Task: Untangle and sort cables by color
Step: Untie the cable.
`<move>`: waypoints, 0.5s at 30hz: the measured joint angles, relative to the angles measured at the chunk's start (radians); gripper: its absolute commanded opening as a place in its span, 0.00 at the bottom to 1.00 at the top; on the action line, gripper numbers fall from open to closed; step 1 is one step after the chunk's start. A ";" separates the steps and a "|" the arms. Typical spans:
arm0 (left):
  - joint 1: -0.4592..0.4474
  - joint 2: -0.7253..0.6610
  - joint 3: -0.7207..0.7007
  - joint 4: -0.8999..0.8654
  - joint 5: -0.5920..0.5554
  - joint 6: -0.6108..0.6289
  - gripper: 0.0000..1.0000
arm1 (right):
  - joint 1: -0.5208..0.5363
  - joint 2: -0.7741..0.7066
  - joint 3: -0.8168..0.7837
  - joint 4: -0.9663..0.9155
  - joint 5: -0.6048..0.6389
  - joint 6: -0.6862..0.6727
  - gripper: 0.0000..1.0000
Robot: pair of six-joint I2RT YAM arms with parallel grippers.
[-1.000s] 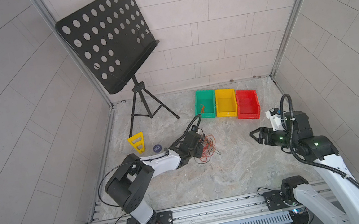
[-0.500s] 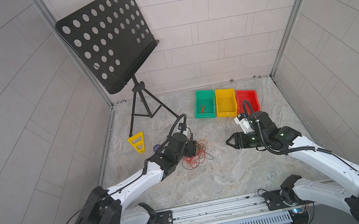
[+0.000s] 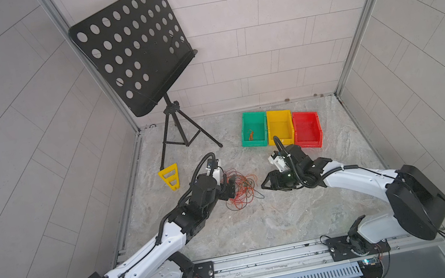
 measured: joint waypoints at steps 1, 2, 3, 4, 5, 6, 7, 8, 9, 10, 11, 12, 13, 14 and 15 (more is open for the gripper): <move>0.000 0.000 -0.002 0.000 -0.003 0.003 0.94 | 0.006 0.021 0.003 0.017 -0.006 0.011 0.52; 0.000 -0.001 -0.006 0.000 -0.005 0.004 0.94 | 0.011 0.043 0.008 0.031 -0.013 0.022 0.52; 0.000 -0.001 -0.008 -0.002 -0.007 0.006 0.94 | 0.017 0.068 0.015 0.046 -0.022 0.033 0.51; 0.000 -0.002 -0.011 -0.002 -0.009 0.009 0.94 | 0.024 0.089 0.021 0.063 -0.030 0.045 0.50; 0.000 -0.002 -0.012 -0.002 -0.011 0.010 0.94 | 0.029 0.104 0.026 0.077 -0.036 0.054 0.49; 0.000 -0.002 -0.013 -0.001 -0.013 0.012 0.94 | 0.035 0.122 0.032 0.093 -0.044 0.066 0.49; 0.000 -0.003 -0.013 -0.002 -0.016 0.014 0.94 | 0.042 0.137 0.036 0.109 -0.052 0.077 0.49; 0.000 -0.004 -0.014 -0.001 -0.018 0.018 0.94 | 0.047 0.150 0.039 0.126 -0.058 0.086 0.48; 0.000 -0.005 -0.015 -0.001 -0.019 0.021 0.94 | 0.051 0.162 0.043 0.141 -0.066 0.097 0.47; 0.000 -0.007 -0.018 0.000 -0.020 0.022 0.94 | 0.056 0.173 0.048 0.152 -0.072 0.104 0.46; 0.000 -0.007 -0.020 -0.001 -0.021 0.023 0.94 | 0.059 0.182 0.052 0.160 -0.075 0.109 0.45; 0.000 -0.007 -0.022 -0.001 -0.022 0.025 0.94 | 0.061 0.193 0.057 0.171 -0.077 0.116 0.42; 0.000 -0.007 -0.024 -0.001 -0.022 0.026 0.95 | 0.063 0.200 0.061 0.179 -0.079 0.121 0.40; 0.000 -0.007 -0.026 -0.002 -0.023 0.027 0.95 | 0.066 0.209 0.065 0.186 -0.080 0.126 0.36; 0.000 -0.007 -0.026 -0.002 -0.023 0.028 0.94 | 0.067 0.216 0.069 0.192 -0.084 0.129 0.31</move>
